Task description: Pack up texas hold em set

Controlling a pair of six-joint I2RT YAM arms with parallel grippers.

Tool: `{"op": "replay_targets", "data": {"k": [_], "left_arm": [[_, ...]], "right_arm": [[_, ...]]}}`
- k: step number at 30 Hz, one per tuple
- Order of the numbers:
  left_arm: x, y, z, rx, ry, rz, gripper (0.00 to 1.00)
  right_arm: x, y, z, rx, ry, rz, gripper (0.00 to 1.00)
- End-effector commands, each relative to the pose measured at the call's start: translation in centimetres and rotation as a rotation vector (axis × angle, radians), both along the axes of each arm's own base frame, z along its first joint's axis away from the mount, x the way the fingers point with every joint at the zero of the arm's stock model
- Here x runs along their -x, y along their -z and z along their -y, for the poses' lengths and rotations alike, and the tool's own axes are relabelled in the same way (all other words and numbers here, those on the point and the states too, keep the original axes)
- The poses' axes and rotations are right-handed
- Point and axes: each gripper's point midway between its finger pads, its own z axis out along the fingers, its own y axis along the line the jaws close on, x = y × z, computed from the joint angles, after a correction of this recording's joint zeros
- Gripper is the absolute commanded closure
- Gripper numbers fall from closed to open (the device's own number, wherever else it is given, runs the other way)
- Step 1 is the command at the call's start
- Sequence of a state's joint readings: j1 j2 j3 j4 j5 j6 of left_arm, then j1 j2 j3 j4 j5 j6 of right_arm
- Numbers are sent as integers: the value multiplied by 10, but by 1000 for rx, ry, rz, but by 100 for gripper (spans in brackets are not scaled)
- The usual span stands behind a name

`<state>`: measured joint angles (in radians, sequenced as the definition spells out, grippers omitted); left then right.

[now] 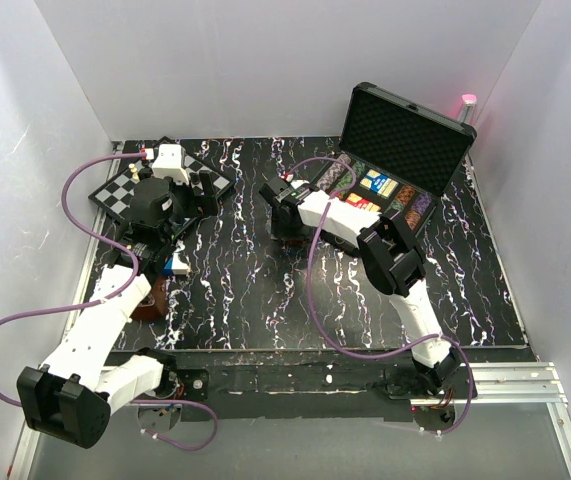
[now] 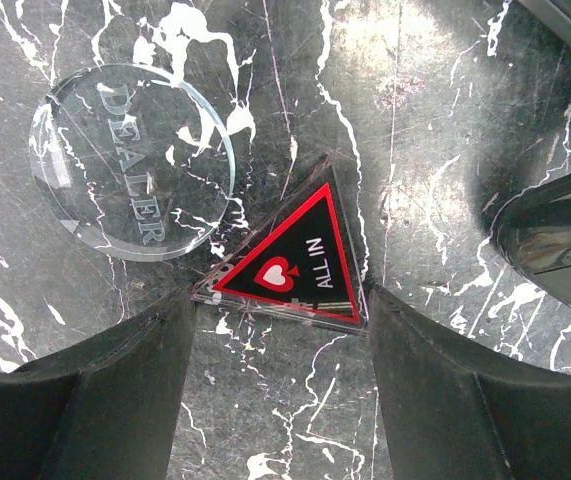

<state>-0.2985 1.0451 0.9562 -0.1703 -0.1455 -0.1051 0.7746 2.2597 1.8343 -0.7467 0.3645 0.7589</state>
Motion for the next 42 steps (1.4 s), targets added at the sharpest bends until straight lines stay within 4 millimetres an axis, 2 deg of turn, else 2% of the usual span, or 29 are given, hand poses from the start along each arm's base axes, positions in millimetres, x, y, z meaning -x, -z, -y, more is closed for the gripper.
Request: {"op": "replay_targets", "data": {"k": [1,7,11,18,24,30,36,42], "left_arm": [[2,-12,0,10,2,41,2],[3,-11,1,9,5,39,2],[2,-10,0,7,3,37,2],[2,-8,1,5,1,32,2],[1,-7,0,2,-1,31,2],[1,-7,0,0,-3,29,2],[0,-7,-1,-3,-8,30,2],[1,-7,-2,-5,-12,33,2]], "right_arm": [[6,15,18,66,-18,-25,44],[-2,-9,18,56,-92,48,59],[-6,-24,18,57,-135,84,63],[-9,-52,22,66,-189,140,66],[-8,-67,24,61,-229,167,67],[-15,-96,33,57,-241,215,67],[-42,-115,72,58,-199,218,67],[-78,-120,141,85,-101,200,67]]}}
